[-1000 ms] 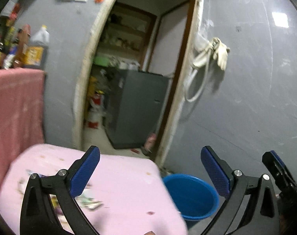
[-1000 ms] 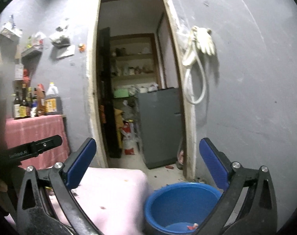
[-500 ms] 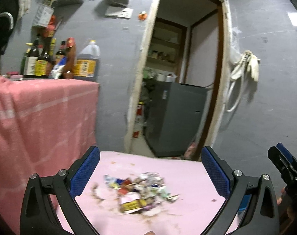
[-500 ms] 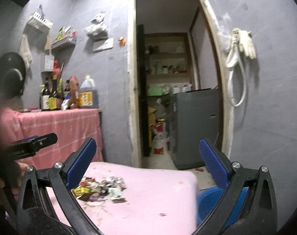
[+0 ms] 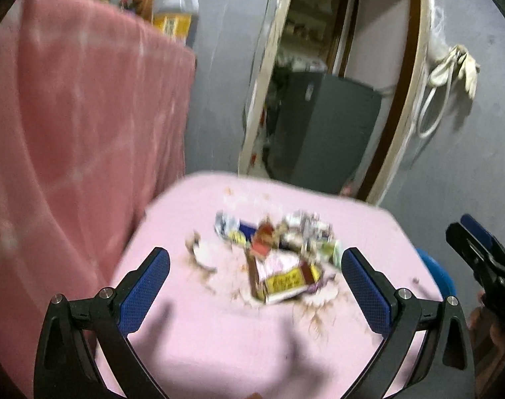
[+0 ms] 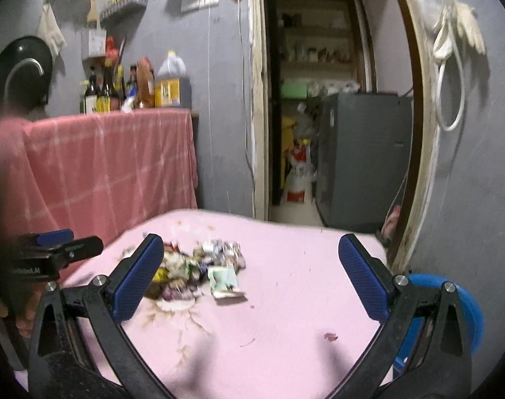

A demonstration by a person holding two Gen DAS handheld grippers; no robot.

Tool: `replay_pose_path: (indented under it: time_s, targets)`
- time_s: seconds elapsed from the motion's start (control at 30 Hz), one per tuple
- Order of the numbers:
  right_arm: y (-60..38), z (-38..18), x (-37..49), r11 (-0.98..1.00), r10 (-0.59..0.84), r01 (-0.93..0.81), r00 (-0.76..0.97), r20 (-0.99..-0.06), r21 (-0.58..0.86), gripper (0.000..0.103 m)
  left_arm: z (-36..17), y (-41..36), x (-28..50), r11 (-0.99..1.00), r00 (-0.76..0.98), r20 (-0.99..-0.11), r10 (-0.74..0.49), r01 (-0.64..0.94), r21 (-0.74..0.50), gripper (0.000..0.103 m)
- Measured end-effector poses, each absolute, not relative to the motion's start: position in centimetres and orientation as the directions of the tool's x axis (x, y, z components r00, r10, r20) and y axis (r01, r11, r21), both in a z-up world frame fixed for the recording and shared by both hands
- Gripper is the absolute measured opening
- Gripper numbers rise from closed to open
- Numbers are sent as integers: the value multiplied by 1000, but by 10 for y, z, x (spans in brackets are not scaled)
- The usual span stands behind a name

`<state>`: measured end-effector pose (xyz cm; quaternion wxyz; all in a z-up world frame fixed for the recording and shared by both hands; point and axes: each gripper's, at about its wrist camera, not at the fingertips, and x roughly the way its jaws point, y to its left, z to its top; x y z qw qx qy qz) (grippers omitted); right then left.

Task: Collect trash
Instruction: 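Move the left tool back and grasp the white-and-yellow printed wrapper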

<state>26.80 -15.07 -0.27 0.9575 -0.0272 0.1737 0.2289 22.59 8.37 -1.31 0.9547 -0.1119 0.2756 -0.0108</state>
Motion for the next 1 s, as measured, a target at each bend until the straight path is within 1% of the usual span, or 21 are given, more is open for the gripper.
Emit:
replay_pose_path:
  time_s: [0.1,0.17,0.27,0.37,0.47,0.53,0.63,0.73,0.8,0.9,0.97,1.0]
  targets:
    - [-149,-16,281,885,442,-462,800,-405,53,99,-26,84,237,971,807,-580,-111,-36,-236,101]
    - [-145,-25,289,880,445,-472,778,-444,55,88,-34,85,245,966,778,-614,-135,-34,-255,100]
    - [-137,-38,302,867,452,-495,733,-509,58,81,-37,87,256,955,752,-635,-177,-26,-297,100]
    - [-127,-47,313,857,448,-513,695,-563,49,77,-39,88,263,942,731,-647,-216,-19,-336,98]
    - [-121,-54,323,848,449,-528,657,-605,55,73,-40,89,270,930,715,-657,-240,-24,-367,92]
    - [-117,-60,332,839,459,-538,621,-635,80,72,-41,90,276,925,702,-665,-254,-25,-379,84]
    - [-110,-66,342,827,463,-554,576,-673,96,69,-39,92,283,915,687,-671,-278,-23,-403,78]
    - [-100,-72,350,816,461,-570,542,-703,96,67,-39,92,285,912,677,-674,-294,-12,-410,72]
    - [-94,-75,354,810,454,-580,524,-721,89,65,-39,92,286,911,673,-676,-301,-7,-413,71]
    - [-87,-80,359,806,442,-586,502,-744,83,58,-41,91,289,908,662,-679,-316,2,-420,66]
    - [-85,-82,360,803,438,-590,492,-752,82,50,-42,90,290,905,653,-682,-328,11,-425,62]
    - [-84,-83,360,802,438,-592,491,-753,81,48,-43,89,292,905,648,-685,-333,15,-425,60]
